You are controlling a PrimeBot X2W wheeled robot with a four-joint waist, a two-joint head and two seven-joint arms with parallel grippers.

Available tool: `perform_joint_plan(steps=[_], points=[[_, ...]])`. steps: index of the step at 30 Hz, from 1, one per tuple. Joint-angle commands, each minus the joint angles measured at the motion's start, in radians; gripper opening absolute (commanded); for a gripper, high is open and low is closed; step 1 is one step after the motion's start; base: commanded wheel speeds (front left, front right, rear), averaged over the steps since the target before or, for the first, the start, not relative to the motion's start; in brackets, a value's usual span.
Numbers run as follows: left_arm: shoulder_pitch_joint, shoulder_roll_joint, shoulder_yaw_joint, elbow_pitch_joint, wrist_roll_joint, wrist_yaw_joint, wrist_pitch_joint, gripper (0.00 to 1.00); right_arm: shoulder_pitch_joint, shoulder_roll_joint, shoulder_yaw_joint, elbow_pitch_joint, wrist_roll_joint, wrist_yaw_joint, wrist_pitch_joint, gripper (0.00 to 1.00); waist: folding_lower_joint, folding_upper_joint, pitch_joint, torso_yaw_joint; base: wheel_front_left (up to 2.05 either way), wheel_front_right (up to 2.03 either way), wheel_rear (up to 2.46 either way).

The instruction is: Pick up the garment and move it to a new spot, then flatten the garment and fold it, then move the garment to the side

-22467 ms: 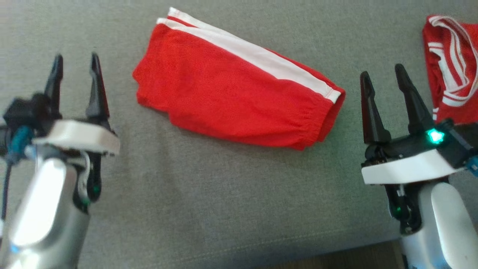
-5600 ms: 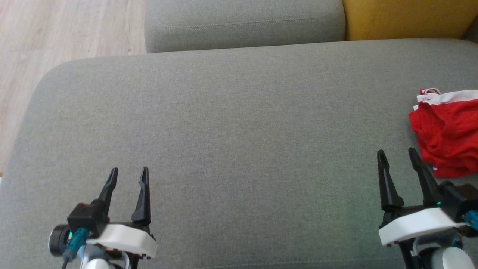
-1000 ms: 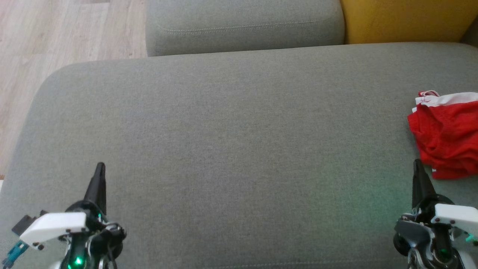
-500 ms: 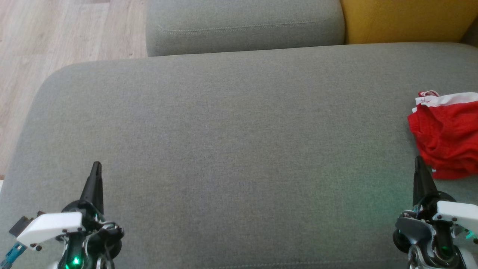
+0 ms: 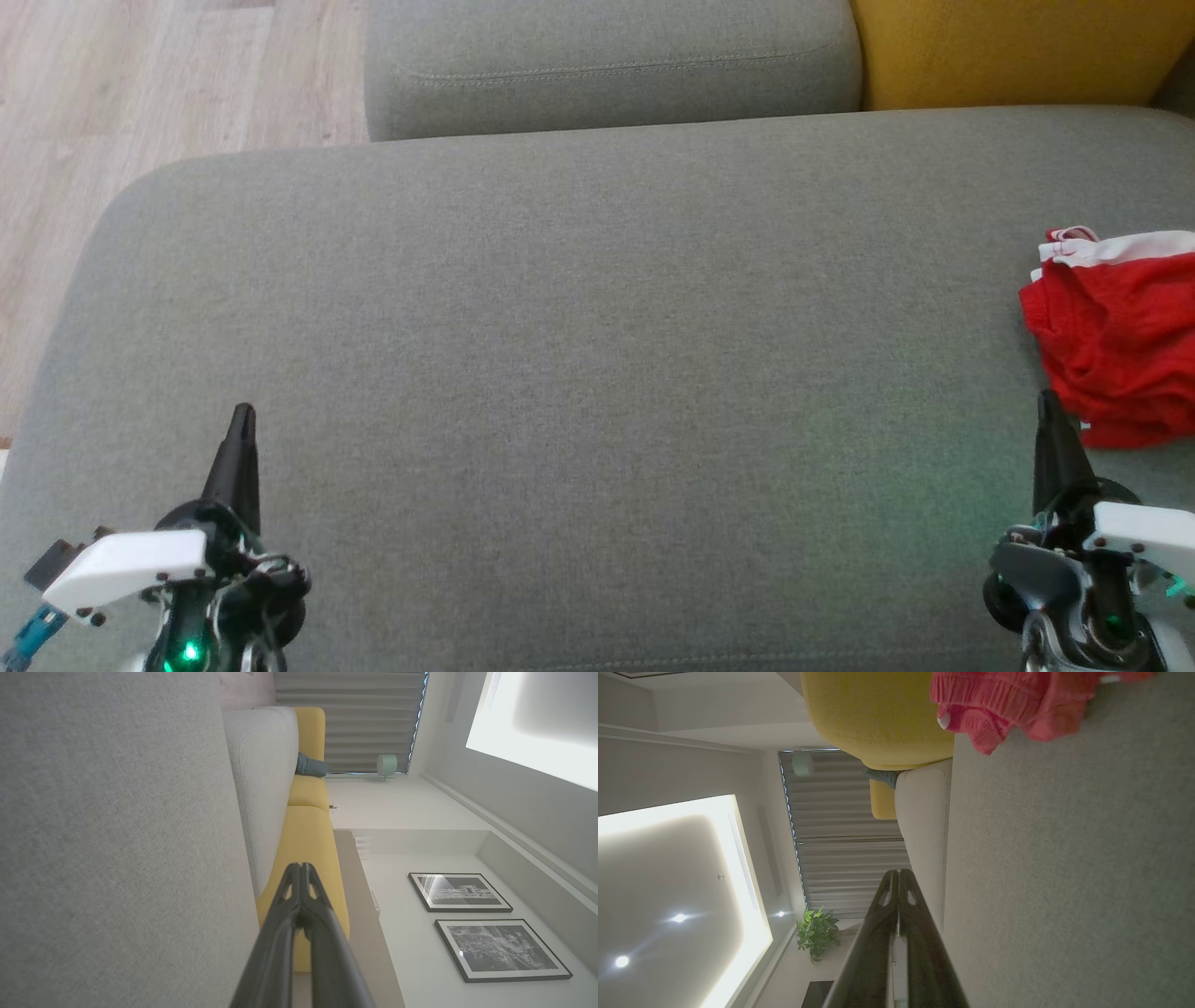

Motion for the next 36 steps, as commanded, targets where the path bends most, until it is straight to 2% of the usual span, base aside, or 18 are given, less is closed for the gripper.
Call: perform_joint_plan(steps=[1, 36], points=[[-0.052, 0.005, 0.032, -0.029, -0.002, -0.007, 0.003, 0.00, -0.050, -0.015, 0.018, -0.031, 0.000, -0.001, 0.005, 0.00, 0.0000, 0.0000, 0.000, 0.000, 0.00, 0.00, 0.00], [-0.052, 0.003, 0.036, -0.029, 0.001, -0.007, 0.006, 0.00, -0.051, -0.009, 0.009, -0.031, -0.008, -0.001, 0.012, 0.00, 0.0000, 0.0000, 0.000, 0.000, 0.00, 0.00, 0.00]])
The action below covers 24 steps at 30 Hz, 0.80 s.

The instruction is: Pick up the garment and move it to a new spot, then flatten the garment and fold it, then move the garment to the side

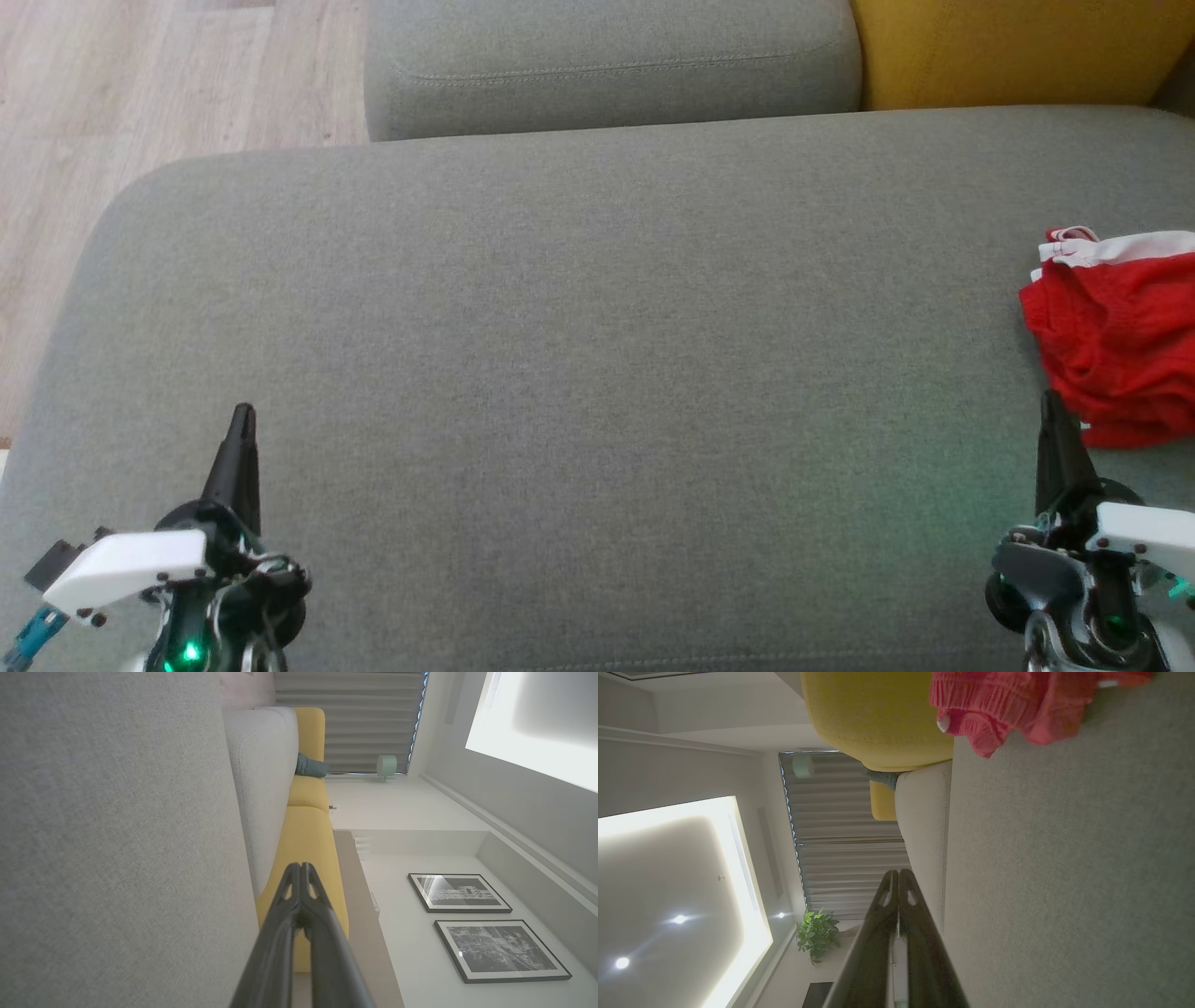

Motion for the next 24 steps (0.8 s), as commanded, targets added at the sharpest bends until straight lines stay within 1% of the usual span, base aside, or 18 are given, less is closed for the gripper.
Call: perform_joint_plan(steps=[1, 24], points=[[-0.052, 0.005, 0.034, -0.029, 0.002, -0.007, 0.006, 0.00, -0.051, -0.011, 0.017, -0.031, -0.006, -0.001, 0.009, 0.00, 0.0000, 0.0000, 0.000, 0.000, 0.00, 0.00, 0.00], [-0.053, 0.004, 0.035, -0.029, 0.003, -0.007, 0.007, 0.00, -0.051, -0.008, 0.013, -0.031, -0.010, -0.001, 0.012, 0.00, 0.0000, 0.0000, 0.000, 0.000, 0.00, 0.00, 0.00]])
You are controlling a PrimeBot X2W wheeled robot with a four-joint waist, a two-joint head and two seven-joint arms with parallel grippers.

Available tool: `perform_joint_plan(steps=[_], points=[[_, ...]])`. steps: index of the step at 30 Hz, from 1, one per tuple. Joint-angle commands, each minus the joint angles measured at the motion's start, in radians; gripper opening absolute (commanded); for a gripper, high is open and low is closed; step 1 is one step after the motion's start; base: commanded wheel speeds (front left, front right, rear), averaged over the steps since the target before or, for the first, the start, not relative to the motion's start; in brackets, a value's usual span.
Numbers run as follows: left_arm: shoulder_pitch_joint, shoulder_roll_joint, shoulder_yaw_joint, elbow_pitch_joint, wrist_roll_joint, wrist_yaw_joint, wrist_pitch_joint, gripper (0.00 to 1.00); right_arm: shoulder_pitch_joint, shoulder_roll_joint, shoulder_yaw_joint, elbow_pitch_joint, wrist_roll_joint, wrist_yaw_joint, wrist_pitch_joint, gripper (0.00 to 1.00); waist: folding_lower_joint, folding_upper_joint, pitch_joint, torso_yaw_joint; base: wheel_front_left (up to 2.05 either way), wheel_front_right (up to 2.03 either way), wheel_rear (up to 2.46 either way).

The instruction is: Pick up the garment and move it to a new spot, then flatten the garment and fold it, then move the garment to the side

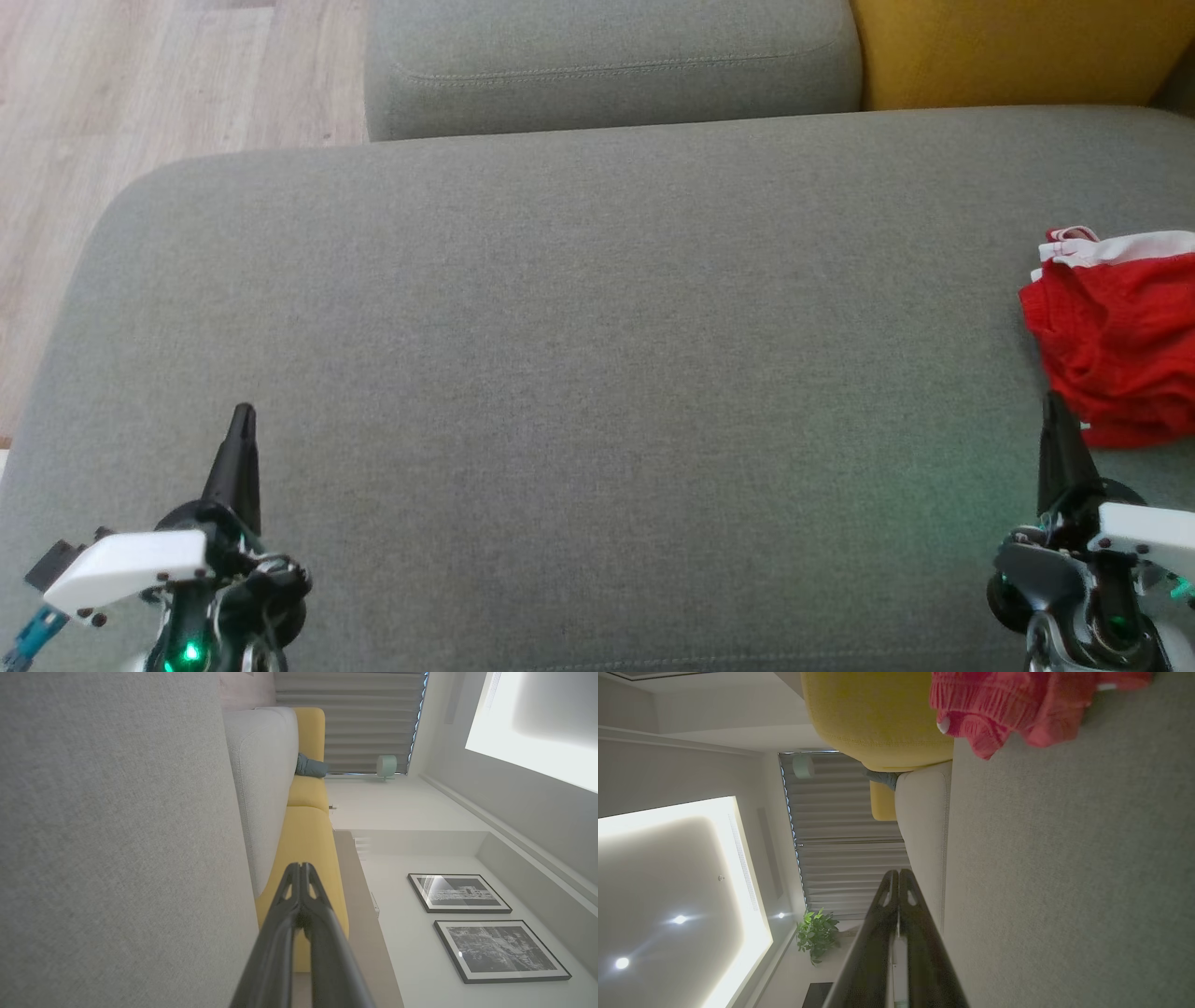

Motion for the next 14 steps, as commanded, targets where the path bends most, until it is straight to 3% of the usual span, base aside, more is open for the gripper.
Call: perform_joint_plan(steps=[1, 14], points=[[-0.053, 0.005, 0.035, -0.029, 0.003, -0.007, 0.007, 0.00, -0.051, -0.009, 0.020, -0.031, -0.007, -0.001, 0.006, 0.00, 0.0000, 0.0000, 0.000, 0.000, 0.00, 0.00, 0.00], [-0.053, 0.005, 0.035, -0.029, 0.003, -0.007, 0.008, 0.00, -0.051, -0.008, 0.018, -0.031, -0.008, -0.001, 0.008, 0.00, 0.0000, 0.0000, 0.000, 0.000, 0.00, 0.00, 0.00]])
